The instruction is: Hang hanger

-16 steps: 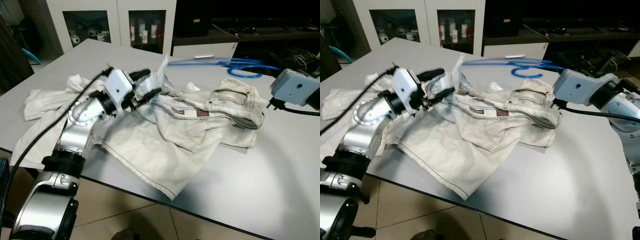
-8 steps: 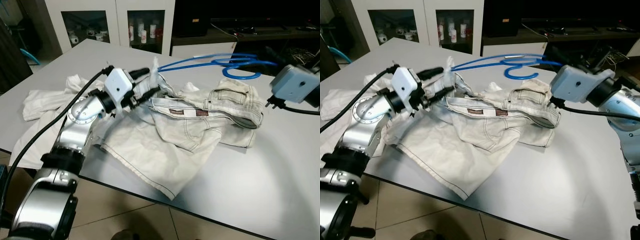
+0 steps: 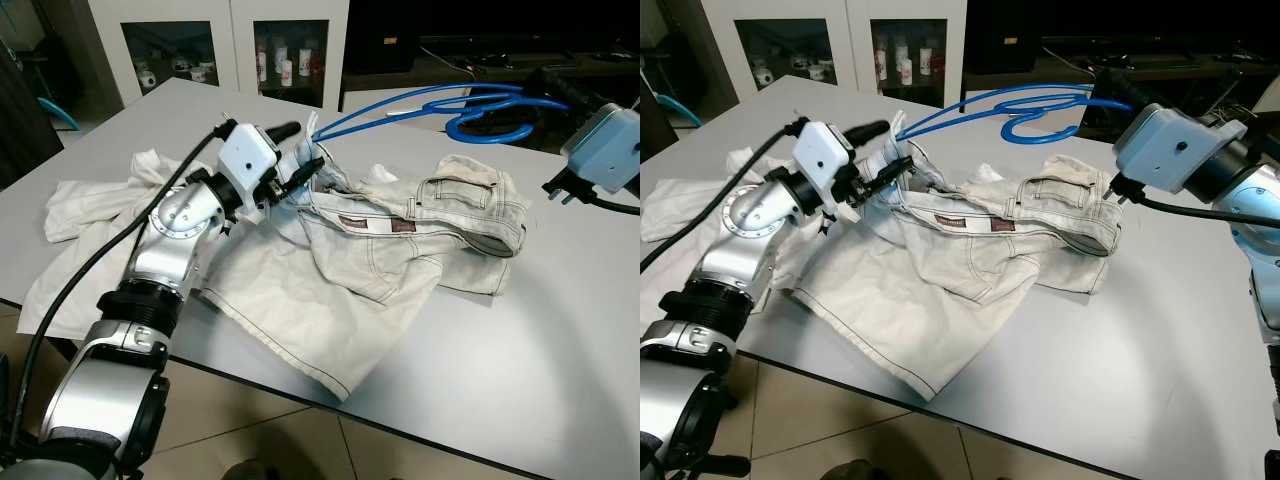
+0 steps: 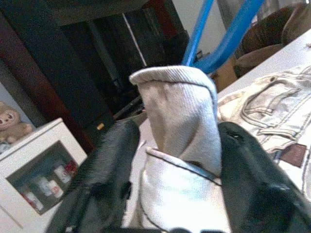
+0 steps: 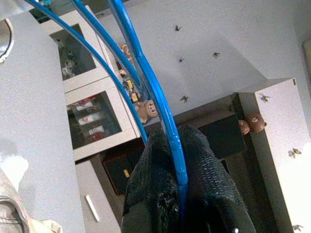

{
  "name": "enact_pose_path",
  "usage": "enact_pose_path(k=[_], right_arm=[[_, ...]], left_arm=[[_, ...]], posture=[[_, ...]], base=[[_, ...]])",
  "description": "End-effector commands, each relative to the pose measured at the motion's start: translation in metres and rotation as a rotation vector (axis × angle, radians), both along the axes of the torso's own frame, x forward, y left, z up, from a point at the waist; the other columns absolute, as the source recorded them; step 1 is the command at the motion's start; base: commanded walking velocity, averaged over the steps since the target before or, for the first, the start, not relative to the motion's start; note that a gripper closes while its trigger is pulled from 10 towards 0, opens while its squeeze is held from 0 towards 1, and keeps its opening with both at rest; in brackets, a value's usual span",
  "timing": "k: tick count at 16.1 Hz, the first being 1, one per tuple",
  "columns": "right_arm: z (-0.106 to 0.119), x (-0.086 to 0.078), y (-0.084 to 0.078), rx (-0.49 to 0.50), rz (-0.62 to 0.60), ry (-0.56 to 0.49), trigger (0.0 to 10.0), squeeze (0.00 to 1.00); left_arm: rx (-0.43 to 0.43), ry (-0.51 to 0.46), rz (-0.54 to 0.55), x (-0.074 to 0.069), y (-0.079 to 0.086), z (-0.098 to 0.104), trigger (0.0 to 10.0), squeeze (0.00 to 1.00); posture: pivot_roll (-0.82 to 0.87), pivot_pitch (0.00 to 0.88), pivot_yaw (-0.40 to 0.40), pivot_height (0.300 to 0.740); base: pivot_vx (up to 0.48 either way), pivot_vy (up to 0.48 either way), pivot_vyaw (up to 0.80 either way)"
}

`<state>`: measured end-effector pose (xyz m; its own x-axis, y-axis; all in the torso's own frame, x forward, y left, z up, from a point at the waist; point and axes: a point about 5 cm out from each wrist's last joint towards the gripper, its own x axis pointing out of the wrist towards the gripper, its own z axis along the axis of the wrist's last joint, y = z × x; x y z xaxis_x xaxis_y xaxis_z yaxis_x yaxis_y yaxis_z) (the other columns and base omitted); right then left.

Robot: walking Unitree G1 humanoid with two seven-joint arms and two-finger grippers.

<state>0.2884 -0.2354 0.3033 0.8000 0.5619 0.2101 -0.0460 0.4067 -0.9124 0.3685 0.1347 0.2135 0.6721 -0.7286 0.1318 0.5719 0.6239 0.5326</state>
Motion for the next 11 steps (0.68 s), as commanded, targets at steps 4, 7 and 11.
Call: enact_pose_path(k=[4,7,11], right_arm=[[0.005,-0.001,-0.008,0.011,-0.04,-0.025,10.0,0.0],[0.005,0.001,-0.01,0.015,-0.057,-0.021,10.0,0.0],[-0.008,0.002,-0.016,-0.077,-0.078,0.033,10.0,0.0]], left_arm=[[0.006,-0.015,-0.029,-0.001,-0.003,0.002,0.0,0.0],[-0.029,-0.037,-0.025,-0.002,-0.001,0.007,0.0,0.0],[-0.067,-0.056,-0.021,-0.002,0.001,0.011,0.0,0.0]], posture=[[0.04,0.0,-0.015,0.723],[0.04,0.0,-0.016,0.723],[0.04,0.0,-0.013,0.723]], base=[[0.0,0.0,0.0],[0.0,0.0,0.0],[0.0,0.0,0.0]])
